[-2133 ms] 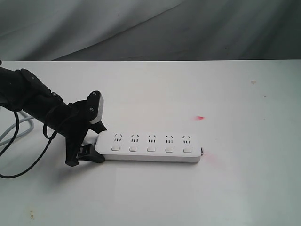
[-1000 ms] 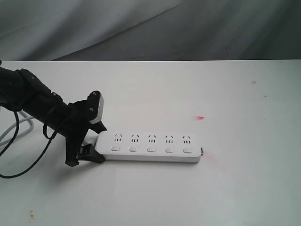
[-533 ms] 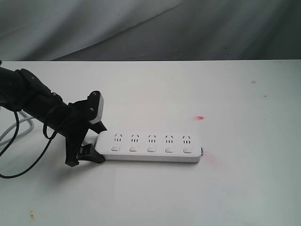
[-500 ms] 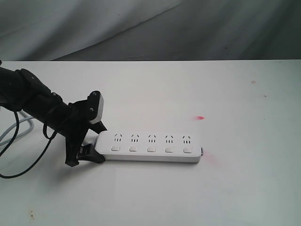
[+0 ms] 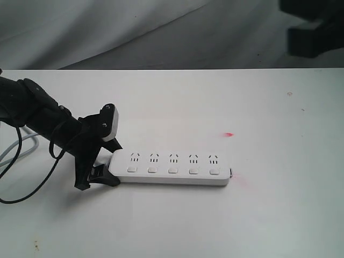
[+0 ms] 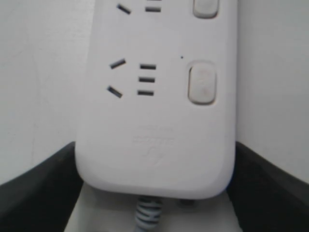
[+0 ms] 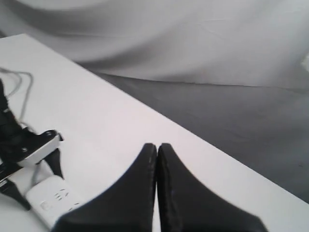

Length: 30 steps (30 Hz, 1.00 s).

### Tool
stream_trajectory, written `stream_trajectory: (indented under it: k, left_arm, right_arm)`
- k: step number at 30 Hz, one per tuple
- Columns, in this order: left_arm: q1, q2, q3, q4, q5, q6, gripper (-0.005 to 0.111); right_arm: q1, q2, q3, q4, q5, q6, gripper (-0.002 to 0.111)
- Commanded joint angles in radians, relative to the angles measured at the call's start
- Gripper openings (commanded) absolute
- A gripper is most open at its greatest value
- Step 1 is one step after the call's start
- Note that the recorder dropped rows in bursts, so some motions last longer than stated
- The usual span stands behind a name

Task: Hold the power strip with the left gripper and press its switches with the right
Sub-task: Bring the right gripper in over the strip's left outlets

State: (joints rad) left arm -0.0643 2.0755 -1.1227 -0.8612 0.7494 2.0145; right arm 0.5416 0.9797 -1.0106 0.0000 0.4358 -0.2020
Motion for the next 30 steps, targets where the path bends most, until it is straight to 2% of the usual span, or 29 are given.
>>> stream_trajectory:
  k: [1, 4, 9, 15, 17, 18, 20, 28, 30]
  left_arm:
    - [-0.004, 0.006, 0.0, 0.003, -0.016, 0.004, 0.055]
    - [-0.004, 0.006, 0.0, 0.003, -0.016, 0.004, 0.055]
    - [-0.004, 0.006, 0.0, 0.003, -0.016, 0.004, 0.055]
    - [-0.004, 0.006, 0.0, 0.003, -0.016, 0.004, 0.055]
    - [-0.004, 0.006, 0.0, 0.003, -0.016, 0.004, 0.055]
    - [-0.004, 0.006, 0.0, 0.007, -0.016, 0.004, 0.055]
    - [-0.004, 0.006, 0.0, 0.007, -0.016, 0.004, 0.055]
    - [-0.004, 0.006, 0.0, 0.007, -0.016, 0.004, 0.055]
    - [-0.004, 0.006, 0.0, 0.007, -0.016, 0.004, 0.055]
  right_arm:
    - [0.104, 0.139, -0.075, -0.013, 0.044, 0.005, 0.0]
    - [0.147, 0.231, -0.117, -0.013, 0.069, 0.034, 0.0]
    - [0.19, 0.321, -0.15, 0.0, 0.07, 0.202, 0.0]
    - [0.24, 0.344, -0.154, 0.009, 0.118, 0.187, 0.0]
    - [0.249, 0.372, -0.167, 0.103, 0.23, 0.01, 0.0]
    - [0.249, 0.394, -0.178, 0.18, 0.299, -0.168, 0.0]
    - [0.245, 0.437, -0.216, 0.196, 0.36, -0.286, 0.0]
    - [0.13, 0.649, -0.416, 0.286, 0.514, -0.552, 0.0]
    - [0.106, 0.703, -0.422, 0.287, 0.451, -0.552, 0.0]
